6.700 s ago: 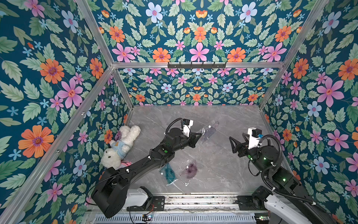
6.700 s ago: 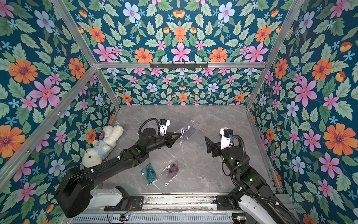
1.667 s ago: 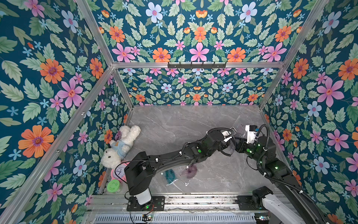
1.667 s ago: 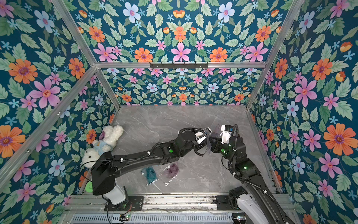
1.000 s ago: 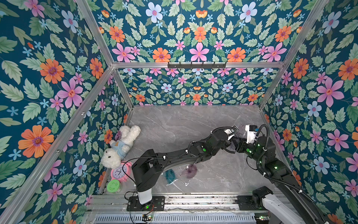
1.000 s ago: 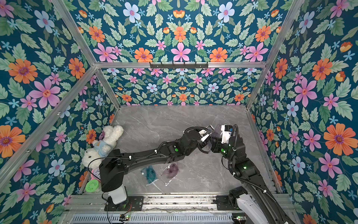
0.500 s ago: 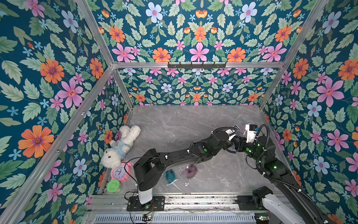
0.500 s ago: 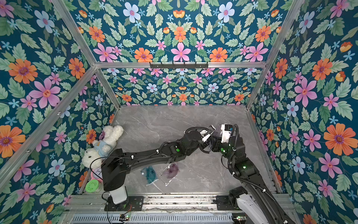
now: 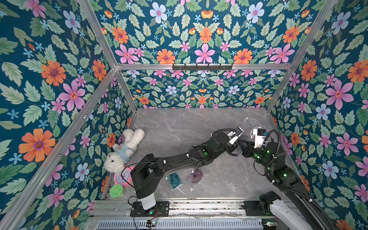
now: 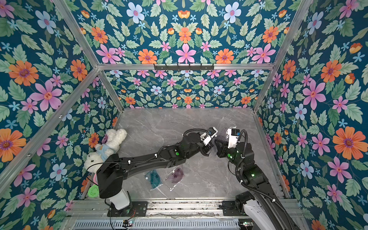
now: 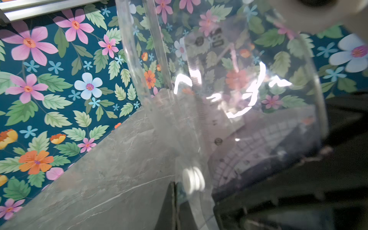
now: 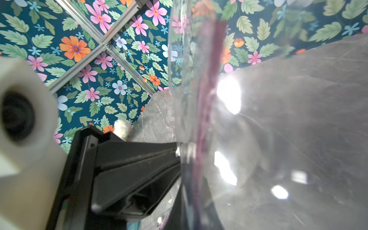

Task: Open the ruler set and take out the ruler
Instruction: Open the ruler set bag.

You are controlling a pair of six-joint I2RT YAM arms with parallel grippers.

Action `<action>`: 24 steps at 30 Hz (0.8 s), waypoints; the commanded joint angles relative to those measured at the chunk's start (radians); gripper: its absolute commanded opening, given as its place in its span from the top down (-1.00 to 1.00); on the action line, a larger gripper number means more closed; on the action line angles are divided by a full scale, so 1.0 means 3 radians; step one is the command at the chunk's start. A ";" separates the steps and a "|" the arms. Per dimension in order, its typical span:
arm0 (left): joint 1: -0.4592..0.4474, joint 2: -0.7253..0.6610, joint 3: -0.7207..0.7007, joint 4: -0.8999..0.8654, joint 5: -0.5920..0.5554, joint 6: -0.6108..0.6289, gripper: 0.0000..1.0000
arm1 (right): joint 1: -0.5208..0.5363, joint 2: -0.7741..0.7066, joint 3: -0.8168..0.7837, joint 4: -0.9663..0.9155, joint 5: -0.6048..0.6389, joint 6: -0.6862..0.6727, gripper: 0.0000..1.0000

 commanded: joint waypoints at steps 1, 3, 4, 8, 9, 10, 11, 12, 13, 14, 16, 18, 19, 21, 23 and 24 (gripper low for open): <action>0.0147 -0.0149 -0.0105 0.0282 0.0016 -0.0263 1.00 | -0.0002 -0.0040 -0.0024 -0.0232 0.0061 -0.0012 1.00; 0.0181 -0.0233 -0.0174 0.0299 0.0171 -0.0286 1.00 | -0.0001 -0.0035 -0.0035 -0.0219 0.0068 -0.0012 1.00; 0.0196 -0.0280 -0.0206 0.0297 0.0245 -0.0291 1.00 | -0.0005 -0.0021 -0.0040 -0.0207 0.0070 -0.0006 1.00; 0.0229 -0.0395 -0.0301 0.0304 0.0415 -0.0319 1.00 | -0.0002 0.0022 -0.0043 -0.0128 0.0036 0.0031 0.99; 0.0230 -0.0410 -0.0312 0.0295 0.0445 -0.0324 1.00 | -0.0005 0.0034 -0.0036 -0.0111 0.0021 0.0045 0.94; 0.0234 -0.0416 -0.0313 0.0281 0.0480 -0.0327 1.00 | -0.0004 0.0040 -0.0025 -0.0098 0.0018 0.0050 0.81; 0.0236 -0.0425 -0.0313 0.0265 0.0505 -0.0330 1.00 | -0.0008 0.0039 -0.0017 -0.0083 0.0013 0.0056 0.63; 0.0237 -0.0430 -0.0313 0.0244 0.0520 -0.0332 1.00 | -0.0006 0.0037 -0.0011 -0.0072 0.0008 0.0057 0.44; 0.0237 -0.0435 -0.0313 0.0221 0.0535 -0.0332 1.00 | -0.0004 0.0041 -0.0001 -0.0068 0.0012 0.0057 0.27; 0.0233 -0.0443 -0.0313 0.0198 0.0538 -0.0332 1.00 | -0.0010 0.0035 0.0009 -0.0067 0.0016 0.0057 0.12; 0.0239 -0.0460 -0.0315 0.0140 0.0532 -0.0332 1.00 | -0.0007 0.0025 0.0019 -0.0070 0.0023 0.0057 -0.05; 0.0250 -0.0485 -0.0315 0.0055 0.0517 -0.0332 1.00 | -0.0006 0.0009 0.0030 -0.0097 0.0033 0.0048 -0.20; 0.0261 -0.0498 -0.0315 0.0013 0.0512 -0.0332 1.00 | -0.0009 0.0005 0.0038 -0.0116 0.0036 0.0039 -0.25; 0.0291 -0.0531 -0.0320 -0.0097 0.0482 -0.0346 1.00 | -0.0006 -0.0019 0.0058 -0.0189 0.0063 0.0012 -0.35; 0.0323 -0.0560 -0.0320 -0.0222 0.0456 -0.0370 1.00 | -0.0007 -0.0037 0.0085 -0.0293 0.0108 -0.0018 -0.40; 0.0348 -0.0573 -0.0313 -0.0301 0.0423 -0.0393 1.00 | -0.0008 -0.0045 0.0108 -0.0358 0.0145 -0.0031 -0.41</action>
